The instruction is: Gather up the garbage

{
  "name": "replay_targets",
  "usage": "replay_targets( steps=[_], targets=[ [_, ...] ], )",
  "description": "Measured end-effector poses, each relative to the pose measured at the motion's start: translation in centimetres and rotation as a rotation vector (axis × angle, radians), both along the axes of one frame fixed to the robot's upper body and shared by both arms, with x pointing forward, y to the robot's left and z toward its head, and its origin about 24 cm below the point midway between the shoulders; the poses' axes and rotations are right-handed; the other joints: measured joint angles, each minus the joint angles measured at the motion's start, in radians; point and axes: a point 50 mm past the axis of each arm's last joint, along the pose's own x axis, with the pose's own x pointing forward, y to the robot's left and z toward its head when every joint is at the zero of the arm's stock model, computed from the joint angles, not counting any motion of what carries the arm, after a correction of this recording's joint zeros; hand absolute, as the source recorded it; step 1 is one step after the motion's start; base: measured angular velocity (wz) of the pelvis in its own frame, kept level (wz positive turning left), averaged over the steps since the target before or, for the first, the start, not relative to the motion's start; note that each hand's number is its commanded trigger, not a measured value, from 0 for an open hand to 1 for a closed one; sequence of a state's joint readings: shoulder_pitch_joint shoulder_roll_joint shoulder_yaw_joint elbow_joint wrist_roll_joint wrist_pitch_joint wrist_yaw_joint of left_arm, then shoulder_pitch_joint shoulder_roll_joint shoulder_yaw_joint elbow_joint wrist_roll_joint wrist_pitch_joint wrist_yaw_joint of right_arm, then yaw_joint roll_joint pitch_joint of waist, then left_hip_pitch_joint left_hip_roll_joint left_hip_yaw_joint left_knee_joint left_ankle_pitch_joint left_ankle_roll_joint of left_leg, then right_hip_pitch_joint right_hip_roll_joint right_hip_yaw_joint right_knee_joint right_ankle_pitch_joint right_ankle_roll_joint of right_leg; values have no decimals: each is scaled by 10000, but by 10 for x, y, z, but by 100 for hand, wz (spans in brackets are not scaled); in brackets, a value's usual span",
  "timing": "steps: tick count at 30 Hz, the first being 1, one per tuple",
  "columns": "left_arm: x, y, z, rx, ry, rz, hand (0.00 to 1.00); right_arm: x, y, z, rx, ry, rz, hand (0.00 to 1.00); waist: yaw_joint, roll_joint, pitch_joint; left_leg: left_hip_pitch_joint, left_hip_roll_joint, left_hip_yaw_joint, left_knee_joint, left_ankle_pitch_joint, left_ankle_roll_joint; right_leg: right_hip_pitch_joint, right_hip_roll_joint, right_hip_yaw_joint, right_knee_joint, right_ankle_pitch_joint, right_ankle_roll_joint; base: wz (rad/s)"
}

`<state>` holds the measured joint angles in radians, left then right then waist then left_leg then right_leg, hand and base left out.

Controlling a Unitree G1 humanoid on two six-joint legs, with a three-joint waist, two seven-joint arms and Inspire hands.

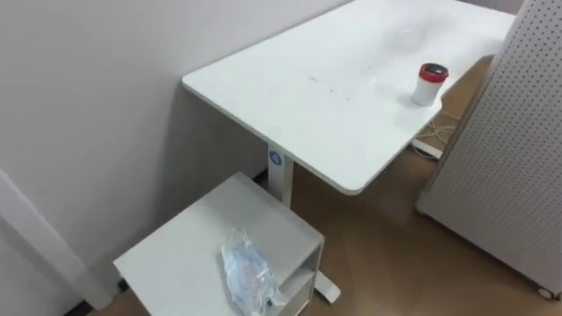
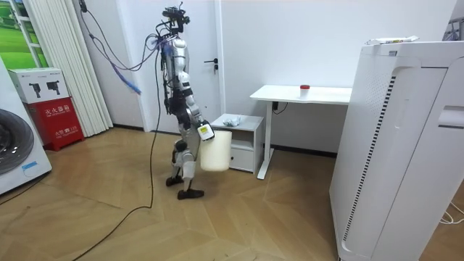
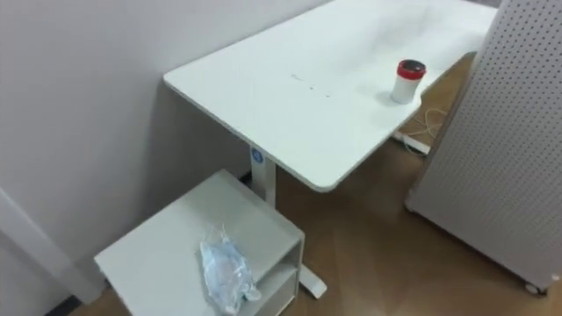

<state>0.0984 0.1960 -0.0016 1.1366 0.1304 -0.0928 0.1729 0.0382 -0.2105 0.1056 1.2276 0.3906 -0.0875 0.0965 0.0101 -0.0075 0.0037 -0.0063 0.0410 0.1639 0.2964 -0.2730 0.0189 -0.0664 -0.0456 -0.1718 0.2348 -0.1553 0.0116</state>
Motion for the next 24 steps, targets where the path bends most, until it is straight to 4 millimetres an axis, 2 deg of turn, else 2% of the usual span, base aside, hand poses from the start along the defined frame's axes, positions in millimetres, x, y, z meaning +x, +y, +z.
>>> replay_targets(
  steps=[1, 2, 3, 4, 5, 6, 7, 8, 10, 11, 12, 14, 15, 16, 17, 20, 22, 24],
  targets=[
    [12, 0, 3, 118, -438, -105, 0, 7, 3, 0, 0, -179, 91, 100, -161, -182, 175, -833, -43, 23, 1217, -121, -74, 144, -228, 814, -180, 7, -4, 83],
    [34, -5, 8, 110, -1132, -323, 0, 5, 0, 1, -138, -201, -56, 100, -287, -159, 175, -1667, -155, -244, 695, 9, -69, -28, -294, 1421, -168, 38, 59, 103],
    [48, -8, 13, 122, -1616, -479, 0, 7, -3, 1, -200, -293, -255, 100, -324, -18, 130, -2120, -139, -341, 313, 552, 123, -274, -285, 1505, -51, 3, 125, 63],
    [68, -9, 22, 369, -2512, -600, 0, 9, -2, 1, -220, -214, -471, 100, -84, -136, 123, -2437, -122, 208, 556, 889, 328, -780, -405, 1503, 241, -189, 418, -17],
    [82, -10, 30, 647, -3180, -594, 0, 17, -2, 2, -228, -303, -409, 100, 233, -117, 138, -2534, -93, 511, 607, 885, 341, -1100, -412, 1129, 334, -172, 440, -55],
    [89, -10, 33, 783, -3432, -558, 0, 24, -1, 4, -230, -439, -364, 100, 296, -38, 189, -2587, -90, 515, 679, 882, 345, -1223, -405, 971, 326, -105, 394, -67],
    [103, -10, 40, 975, -3914, -388, 0, 40, 0, 8, -239, -832, -209, 100, 300, 122, 283, -2661, -88, 491, 795, 873, 356, -1421, -409, 540, 282, 88, 324, -50],
    [117, -11, 48, 1035, -4460, -179, 0, 52, 1, 11, -330, -1059, 73, 100, 250, 304, 311, -2796, -96, 492, 841, 862, 369, -1623, -456, 242, 415, 151, 299, -41],
    [138, -13, 59, 1028, -5274, 10, 0, 62, 4, 14, -386, -1217, 445, 100, 158, 562, 358, -3016, -102, 505, 817, 860, 373, -2022, -551, 143, 845, 125, 251, -20],
    [153, -14, 69, 1114, -5858, 29, 0, 65, 6, 14, -398, -1215, 725, 100, 104, 587, 366, -3229, -133, 535, 898, 860, 375, -2503, -622, 143, 1393, -25, 207, -11],
    [160, -15, 74, 1180, -6110, 37, 0, 68, 8, 15, -415, -1234, 889, 100, 50, 583, 372, -3369, -155, 548, 1002, 856, 381, -2759, -710, 138, 1719, -123, 181, -7],
    [179, -21, 86, 1283, -6649, -114, 0, 79, 12, 18, -497, -1470, 1286, 100, -175, 572, 460, -3958, -146, 561, 1532, 782, 465, -3545, -836, 155, 2608, -371, 73, -5],
    [182, -22, 88, 1312, -6738, -140, 0, 81, 13, 19, -530, -1528, 1411, 100, -284, 573, 502, -4126, -130, 558, 1700, 756, 470, -3719, -890, 145, 2793, -416, 44, -5],
    [187, -25, 91, 1261, -6859, -192, 0, 91, 15, 23, -568, -1770, 1625, 100, -478, 590, 594, -4464, -71, 553, 2005, 669, 491, -4071, -901, 157, 3114, -471, -14, -6],
    [192, -28, 93, 1192, -6946, -286, 0, 99, 18, 26, -608, -2014, 1886, 100, -630, 595, 639, -4856, 36, 547, 2374, 554, 499, -4444, -853, 167, 3377, -517, -78, -7],
    [200, -31, 99, 1156, -7184, -397, 0, 111, 22, 32, -545, -2467, 2062, 100, -895, 632, 691, -5659, 370, 516, 3190, 312, 429, -5072, -730, 69, 3793, -591, -180, -12],
    [210, -33, 109, 1189, -7546, -443, 0, 116, 23, 35, -560, -2860, 2074, 100, -967, 677, 724, -6318, 564, 498, 3634, 314, 416, -5675, -611, 64, 4054, -577, -228, -13],
    [216, -33, 115, 1320, -7812, -361, 0, 120, 24, 38, -547, -3155, 2126, 100, -1058, 716, 758, -6703, 653, 524, 3852, 330, 403, -6071, -585, 80, 4234, -522, -310, -14]
  ],
)
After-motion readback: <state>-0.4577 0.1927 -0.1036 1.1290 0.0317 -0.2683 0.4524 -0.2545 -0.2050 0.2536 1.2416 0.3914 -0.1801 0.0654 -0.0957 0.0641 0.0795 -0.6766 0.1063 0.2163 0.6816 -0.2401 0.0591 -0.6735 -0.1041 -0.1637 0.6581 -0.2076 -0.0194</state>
